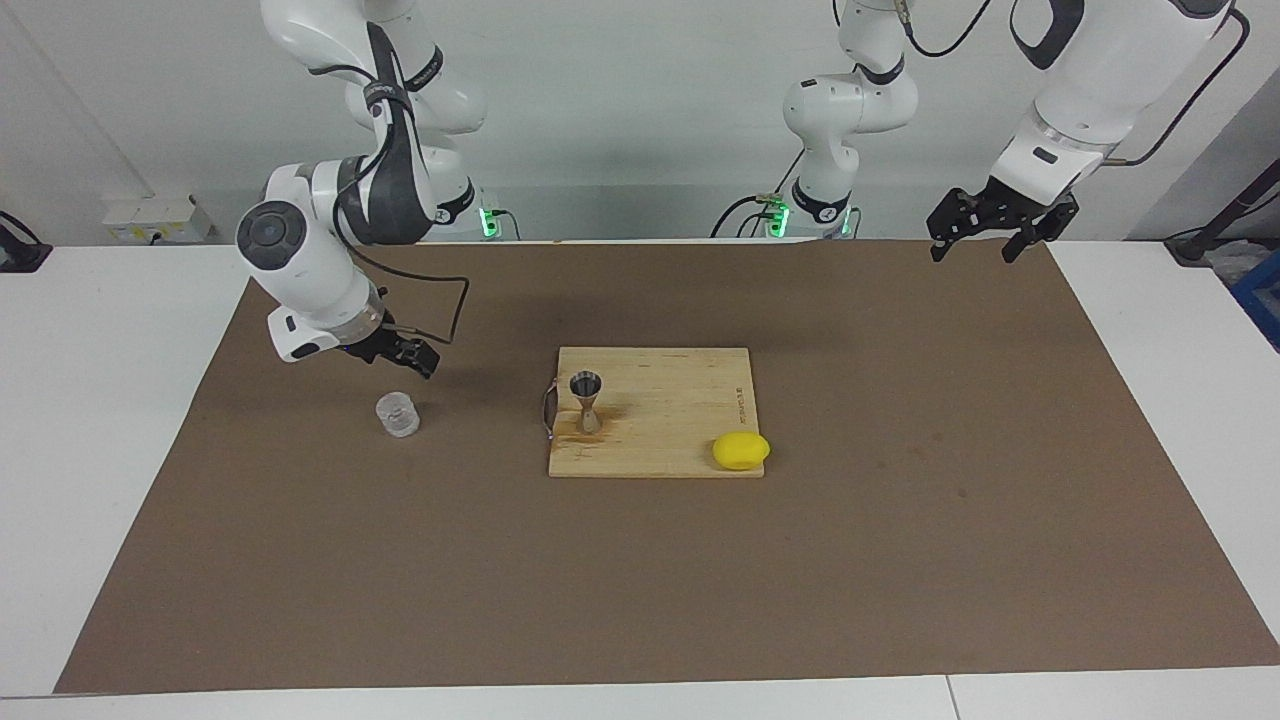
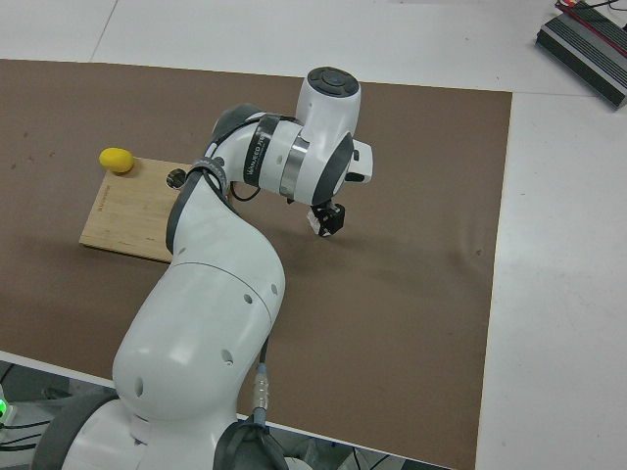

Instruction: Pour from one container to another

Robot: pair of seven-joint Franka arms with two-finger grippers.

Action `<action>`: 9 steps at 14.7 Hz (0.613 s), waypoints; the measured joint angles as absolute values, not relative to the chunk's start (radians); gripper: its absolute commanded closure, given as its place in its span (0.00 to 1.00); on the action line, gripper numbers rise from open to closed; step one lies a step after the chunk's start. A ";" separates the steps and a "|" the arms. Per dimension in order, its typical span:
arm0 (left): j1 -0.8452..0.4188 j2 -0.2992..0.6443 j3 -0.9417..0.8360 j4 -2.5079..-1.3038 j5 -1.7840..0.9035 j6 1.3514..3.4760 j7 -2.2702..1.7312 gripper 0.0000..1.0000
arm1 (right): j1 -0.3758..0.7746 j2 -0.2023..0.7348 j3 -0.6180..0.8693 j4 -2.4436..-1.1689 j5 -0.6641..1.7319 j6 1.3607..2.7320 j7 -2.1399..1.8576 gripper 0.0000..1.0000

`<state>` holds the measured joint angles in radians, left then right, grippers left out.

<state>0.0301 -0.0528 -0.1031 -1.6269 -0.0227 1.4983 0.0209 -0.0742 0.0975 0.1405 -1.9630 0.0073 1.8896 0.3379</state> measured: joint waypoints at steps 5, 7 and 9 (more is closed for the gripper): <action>0.030 -0.053 -0.103 -1.627 -0.023 1.498 0.021 0.00 | -0.035 0.029 0.146 -1.883 -0.050 1.886 0.316 0.00; 0.030 -0.053 -0.103 -1.627 -0.023 1.498 0.021 0.00 | -0.033 0.014 0.146 -1.829 -0.052 1.861 0.313 0.00; 0.030 -0.053 -0.103 -1.627 -0.023 1.498 0.021 0.00 | -0.033 0.006 0.147 -1.765 -0.052 1.820 0.312 0.00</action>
<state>0.0301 -0.0528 -0.1031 -1.6269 -0.0227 1.4983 0.0209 -0.0332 0.0061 0.1472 -1.7651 -0.0518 1.8199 0.3124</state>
